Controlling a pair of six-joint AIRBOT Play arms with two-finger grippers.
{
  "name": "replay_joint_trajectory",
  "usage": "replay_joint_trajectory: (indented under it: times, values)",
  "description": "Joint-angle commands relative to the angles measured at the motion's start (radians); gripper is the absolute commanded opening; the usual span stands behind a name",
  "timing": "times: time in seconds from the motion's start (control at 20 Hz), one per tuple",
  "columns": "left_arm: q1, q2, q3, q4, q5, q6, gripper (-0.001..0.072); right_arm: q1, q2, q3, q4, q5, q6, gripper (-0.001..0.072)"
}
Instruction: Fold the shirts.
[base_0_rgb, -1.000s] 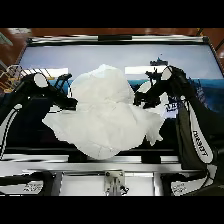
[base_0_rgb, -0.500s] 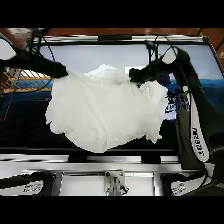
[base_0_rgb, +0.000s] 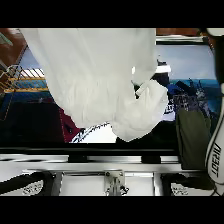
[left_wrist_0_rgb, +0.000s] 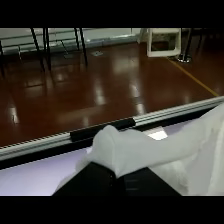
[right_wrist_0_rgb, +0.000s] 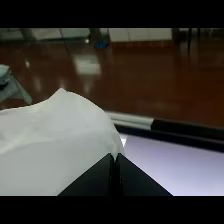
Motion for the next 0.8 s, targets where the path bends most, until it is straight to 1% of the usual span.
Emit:
replay_joint_trajectory:
  times: [0.0,0.05,0.1,0.15,0.2,0.25,0.3,0.35,0.4,0.5,0.55,0.6,0.7,0.75]
  values:
    - [0.005,0.097,-0.055,0.002,-0.177,-0.013,0.004,0.033,0.13,-0.013,-0.064,0.225,-0.047,0.0058]
    - [0.003,0.116,-0.124,0.004,-0.284,-0.067,0.004,0.073,0.16,-0.062,-0.123,0.352,-0.04,0.0058]
    - [-0.004,0.128,-0.207,0.022,-0.372,-0.124,0.0039,0.124,0.179,-0.124,-0.209,0.473,-0.007,0.0058]
    - [-0.029,0.143,-0.325,0.068,-0.43,-0.15,0.0039,0.19,0.196,-0.217,-0.327,0.585,0.035,0.0058]
    - [-0.068,0.167,-0.463,0.124,-0.418,-0.178,0.0039,0.256,0.216,-0.33,-0.45,0.651,0.062,0.0058]
    - [-0.114,0.202,-0.633,0.148,-0.338,-0.252,0.0039,0.322,0.246,-0.475,-0.579,0.658,0.112,0.0058]
    - [-0.161,0.243,-0.798,0.117,-0.219,-0.337,0.0039,0.368,0.282,-0.614,-0.672,0.629,0.179,0.0059]
    - [-0.221,0.287,-0.96,0.065,-0.115,-0.359,0.0039,0.398,0.325,-0.756,-0.739,0.595,0.271,0.0059]
    - [-0.281,0.328,-1.091,0.037,-0.055,-0.385,0.0039,0.41,0.37,-0.882,-0.764,0.582,0.373,0.0059]
    - [-0.36,0.404,-1.262,0.043,0.005,-0.48,0.0039,0.41,0.451,-1.069,-0.745,0.567,0.488,0.0058]
    - [-0.375,0.439,-1.311,0.043,0.034,-0.502,0.0039,0.41,0.48,-1.123,-0.734,0.55,0.509,0.0059]
    - [-0.379,0.473,-1.341,0.042,0.06,-0.503,0.0039,0.41,0.499,-1.153,-0.718,0.528,0.52,0.0058]
    - [-0.378,0.509,-1.351,0.043,0.073,-0.503,0.004,0.41,0.504,-1.159,-0.712,0.508,0.586,0.0067]
    - [-0.378,0.517,-1.35,0.042,0.073,-0.503,0.004,0.409,0.504,-1.159,-0.701,0.523,0.636,0.0216]
